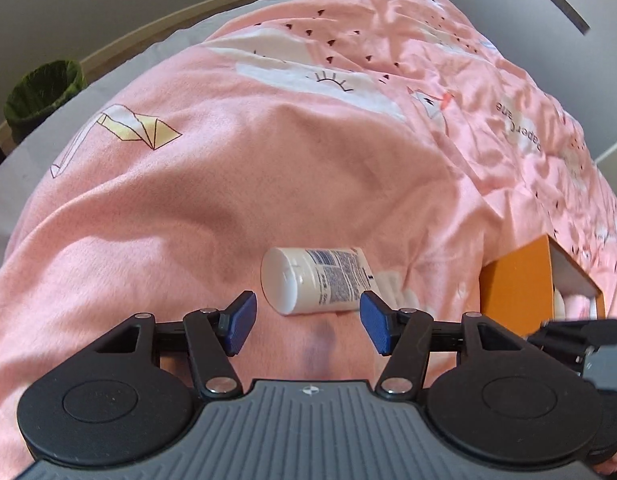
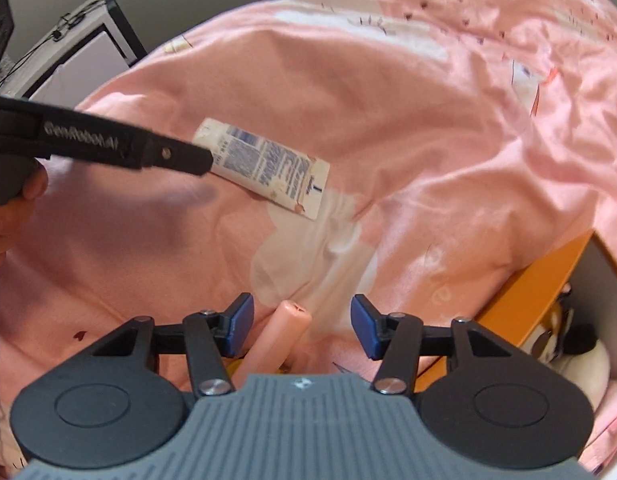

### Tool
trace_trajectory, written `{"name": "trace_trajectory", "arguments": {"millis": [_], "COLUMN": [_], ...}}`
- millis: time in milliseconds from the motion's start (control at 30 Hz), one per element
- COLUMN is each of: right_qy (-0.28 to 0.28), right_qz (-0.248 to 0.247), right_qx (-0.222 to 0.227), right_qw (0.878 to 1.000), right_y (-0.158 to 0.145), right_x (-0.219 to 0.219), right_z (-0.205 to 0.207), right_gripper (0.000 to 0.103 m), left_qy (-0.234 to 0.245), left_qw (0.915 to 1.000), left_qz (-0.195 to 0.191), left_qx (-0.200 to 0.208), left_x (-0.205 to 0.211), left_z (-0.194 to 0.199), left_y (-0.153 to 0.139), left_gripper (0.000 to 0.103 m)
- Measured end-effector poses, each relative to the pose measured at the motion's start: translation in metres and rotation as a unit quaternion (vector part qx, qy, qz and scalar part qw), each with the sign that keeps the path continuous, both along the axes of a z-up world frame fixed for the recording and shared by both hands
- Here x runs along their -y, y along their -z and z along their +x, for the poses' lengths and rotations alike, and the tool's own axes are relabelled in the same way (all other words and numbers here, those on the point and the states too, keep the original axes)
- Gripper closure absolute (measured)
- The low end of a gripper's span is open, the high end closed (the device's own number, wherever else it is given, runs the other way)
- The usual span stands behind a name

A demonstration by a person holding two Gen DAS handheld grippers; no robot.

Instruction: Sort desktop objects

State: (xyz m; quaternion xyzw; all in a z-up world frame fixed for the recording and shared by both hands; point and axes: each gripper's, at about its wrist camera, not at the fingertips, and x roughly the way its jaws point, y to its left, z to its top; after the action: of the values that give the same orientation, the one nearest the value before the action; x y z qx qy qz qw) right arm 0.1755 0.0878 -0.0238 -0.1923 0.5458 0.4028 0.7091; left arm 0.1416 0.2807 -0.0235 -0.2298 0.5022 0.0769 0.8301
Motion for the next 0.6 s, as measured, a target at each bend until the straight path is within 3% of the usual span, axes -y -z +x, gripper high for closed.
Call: {"name": "trace_trajectory", "arguments": {"millis": [367,433,600], "right_qy": [0.029,0.034,0.037], "right_qz": [-0.054,-0.054,-0.056], "right_qx": [-0.045,-0.053,-0.063], "right_qw": [0.997,0.997,0.996], "right_y": [0.042,0.046,0.051], "right_x": [-0.014,-0.015,-0.018], "right_z": [0.015,0.018,0.018], "right_gripper": [0.047,0.047,0.047], "left_qy": [0.025,0.029,0.037], "left_qw": [0.999,0.9989,0.9987], "left_qz": [0.024,0.029,0.036], "left_qx": [-0.026,-0.024,-0.007], "left_x": [0.008,0.01,0.013], "left_z": [0.028,0.03,0.027], "left_y": [0.031,0.034,0.03], "left_gripper": [0.035,0.039,0.065]}}
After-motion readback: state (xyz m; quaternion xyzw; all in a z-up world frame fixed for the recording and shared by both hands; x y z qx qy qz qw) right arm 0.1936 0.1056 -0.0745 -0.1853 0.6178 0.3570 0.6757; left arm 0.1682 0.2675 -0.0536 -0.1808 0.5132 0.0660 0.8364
